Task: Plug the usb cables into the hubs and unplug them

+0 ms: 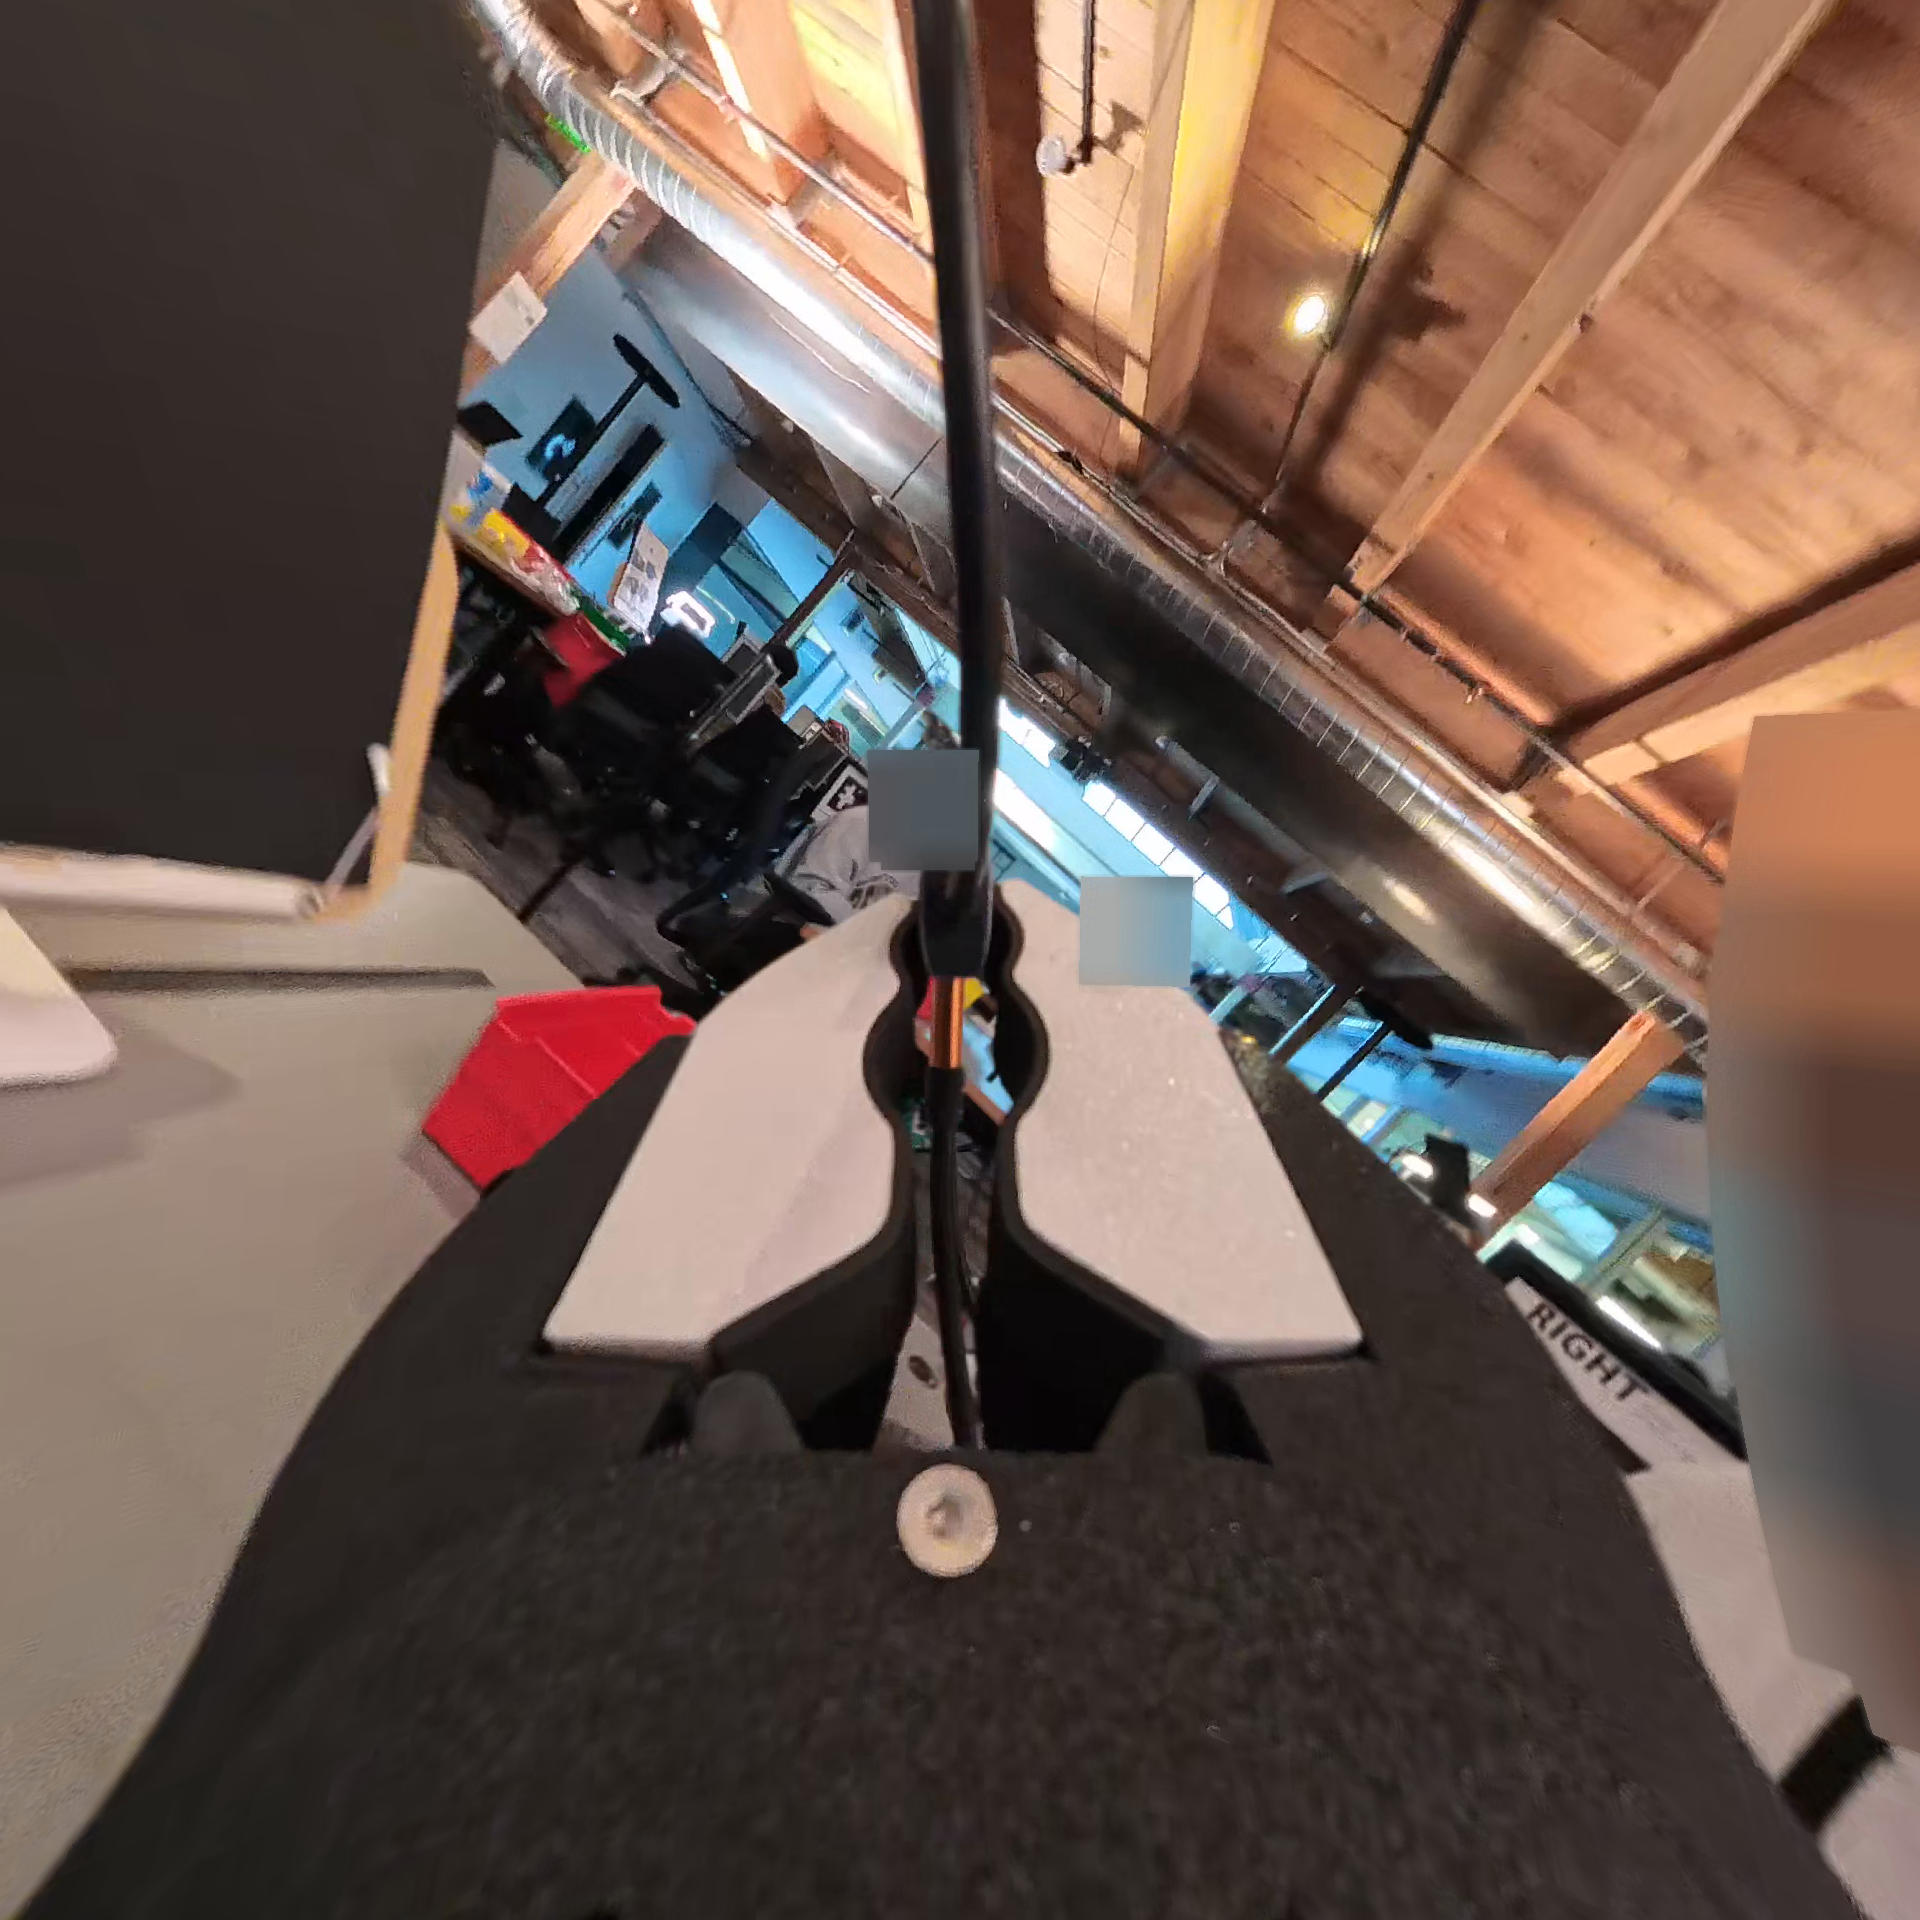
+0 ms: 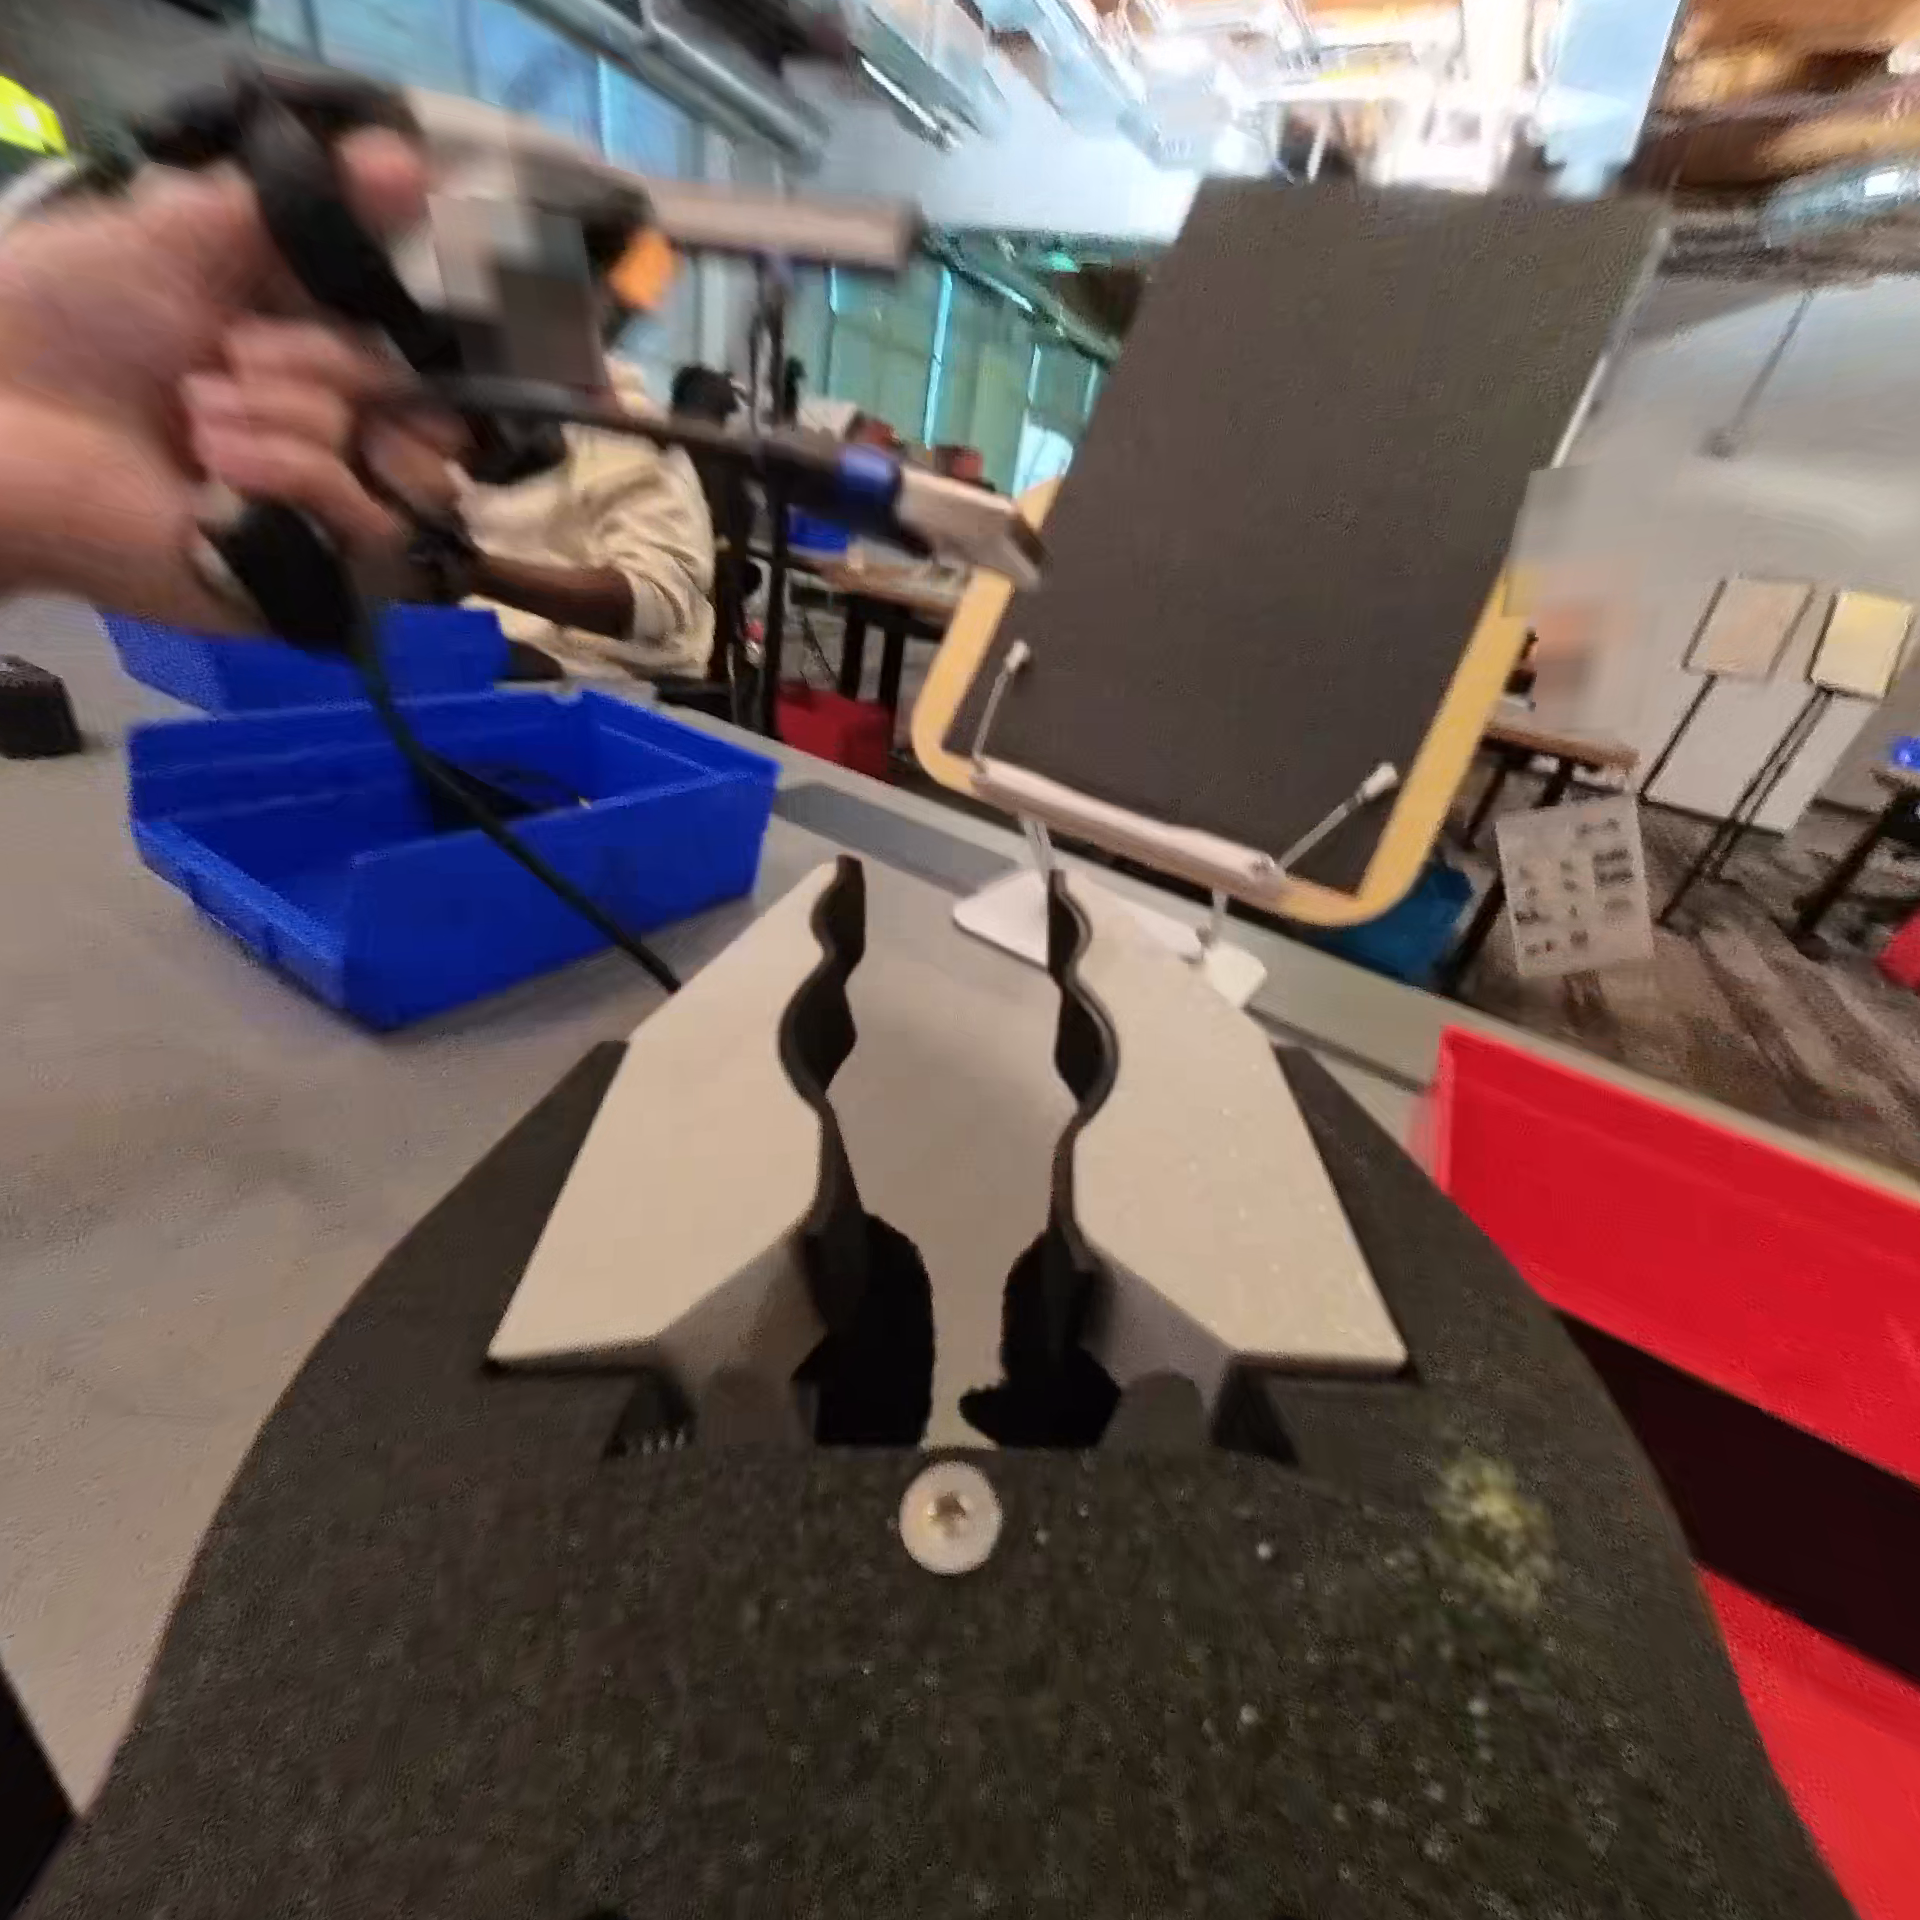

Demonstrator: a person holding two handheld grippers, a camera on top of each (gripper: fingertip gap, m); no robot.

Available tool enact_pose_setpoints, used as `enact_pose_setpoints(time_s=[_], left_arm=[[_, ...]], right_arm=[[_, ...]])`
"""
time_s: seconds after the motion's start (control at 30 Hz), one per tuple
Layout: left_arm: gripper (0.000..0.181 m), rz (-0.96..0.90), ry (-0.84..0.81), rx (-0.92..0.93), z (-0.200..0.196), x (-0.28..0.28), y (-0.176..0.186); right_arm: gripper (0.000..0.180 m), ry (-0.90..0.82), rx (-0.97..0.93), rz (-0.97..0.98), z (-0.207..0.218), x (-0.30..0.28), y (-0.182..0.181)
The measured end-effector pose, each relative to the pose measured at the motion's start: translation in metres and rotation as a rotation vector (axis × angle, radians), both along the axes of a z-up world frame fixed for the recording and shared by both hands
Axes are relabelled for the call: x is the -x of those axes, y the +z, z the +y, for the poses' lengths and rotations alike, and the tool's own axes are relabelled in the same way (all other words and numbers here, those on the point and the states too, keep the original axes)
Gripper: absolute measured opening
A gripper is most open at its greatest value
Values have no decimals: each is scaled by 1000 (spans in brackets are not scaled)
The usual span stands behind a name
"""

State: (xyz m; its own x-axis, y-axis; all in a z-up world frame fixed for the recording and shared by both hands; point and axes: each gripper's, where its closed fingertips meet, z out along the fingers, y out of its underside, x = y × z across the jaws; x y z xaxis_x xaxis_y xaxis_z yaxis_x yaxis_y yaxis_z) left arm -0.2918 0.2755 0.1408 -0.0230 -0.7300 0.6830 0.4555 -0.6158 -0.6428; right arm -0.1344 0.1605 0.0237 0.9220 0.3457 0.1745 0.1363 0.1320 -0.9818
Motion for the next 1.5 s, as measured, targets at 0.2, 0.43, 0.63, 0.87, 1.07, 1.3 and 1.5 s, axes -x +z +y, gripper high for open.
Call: enact_pose_setpoints(time_s=[0.2,0.43,0.63,0.87,1.07,1.3,1.5], left_arm=[[10,-56,86,325,-1,-57,-93],[10,-56,144,516,-11,-74,-149],[10,-69,135,598,-20,-79,-173],[10,-128,160,630,-21,-78,-179],[10,-190,197,621,-21,-78,-180],[10,-129,171,562,-25,-83,-174],[8,37,-29,447,-47,-89,-185]], right_arm=[[27,120,-26,-60,11,69,36],[32,76,167,-78,77,77,-47],[27,21,131,-58,87,71,-65],[21,-20,85,-79,84,72,-68],[15,-57,87,-119,78,75,-71],[12,-35,83,-114,77,70,-70],[11,83,197,-63,85,55,-75]])
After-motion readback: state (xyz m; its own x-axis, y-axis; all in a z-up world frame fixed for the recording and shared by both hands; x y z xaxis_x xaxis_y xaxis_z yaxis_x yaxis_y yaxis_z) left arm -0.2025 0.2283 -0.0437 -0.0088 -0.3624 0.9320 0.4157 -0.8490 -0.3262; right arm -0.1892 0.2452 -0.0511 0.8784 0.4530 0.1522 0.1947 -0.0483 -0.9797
